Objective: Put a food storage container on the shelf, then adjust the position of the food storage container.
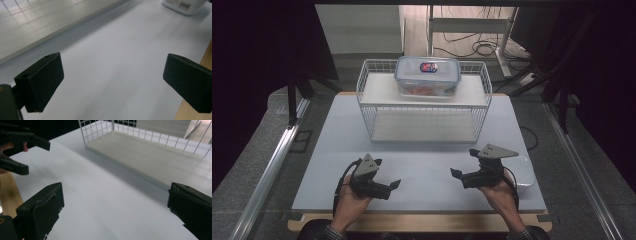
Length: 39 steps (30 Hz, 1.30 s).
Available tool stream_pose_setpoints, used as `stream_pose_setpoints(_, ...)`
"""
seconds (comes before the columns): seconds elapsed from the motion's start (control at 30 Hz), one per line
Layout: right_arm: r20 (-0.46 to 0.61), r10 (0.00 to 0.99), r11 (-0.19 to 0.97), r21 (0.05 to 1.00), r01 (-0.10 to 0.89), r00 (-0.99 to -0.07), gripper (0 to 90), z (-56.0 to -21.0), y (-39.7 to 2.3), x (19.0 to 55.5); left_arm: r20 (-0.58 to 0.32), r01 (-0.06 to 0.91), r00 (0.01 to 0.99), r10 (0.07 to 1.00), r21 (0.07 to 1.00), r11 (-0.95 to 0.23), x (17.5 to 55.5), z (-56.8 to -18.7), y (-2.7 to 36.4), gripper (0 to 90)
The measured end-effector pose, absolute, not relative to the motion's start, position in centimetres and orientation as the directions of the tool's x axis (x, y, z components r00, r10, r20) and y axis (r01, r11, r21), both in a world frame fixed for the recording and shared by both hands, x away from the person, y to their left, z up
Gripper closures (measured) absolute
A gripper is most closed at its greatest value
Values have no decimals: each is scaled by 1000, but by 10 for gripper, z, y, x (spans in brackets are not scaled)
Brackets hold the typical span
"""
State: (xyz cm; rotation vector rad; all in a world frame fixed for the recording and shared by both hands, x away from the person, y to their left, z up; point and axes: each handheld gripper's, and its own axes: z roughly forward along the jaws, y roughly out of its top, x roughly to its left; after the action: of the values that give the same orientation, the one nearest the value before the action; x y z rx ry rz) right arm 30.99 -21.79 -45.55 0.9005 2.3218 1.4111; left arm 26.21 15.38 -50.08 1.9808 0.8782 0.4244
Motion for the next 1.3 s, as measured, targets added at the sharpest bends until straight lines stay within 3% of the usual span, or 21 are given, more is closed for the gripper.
stream_pose_setpoints(0.57,118,698,315,836,450,-707,3,-468,-227,304,-37,439,673,739,823,-359,262,-514,157,38)
stream_pose_setpoints(0.8,76,753,309,836,454,-654,78,-460,-245,307,-59,461,669,741,815,-351,264,-517,159,40)
stream_pose_setpoints(1.0,21,776,353,814,461,-630,296,-462,-263,305,-70,466,670,739,815,-344,265,-517,159,39)
stream_pose_setpoints(1.3,-26,828,355,797,488,-561,770,-454,-304,306,-84,474,677,731,810,-346,266,-519,160,39)
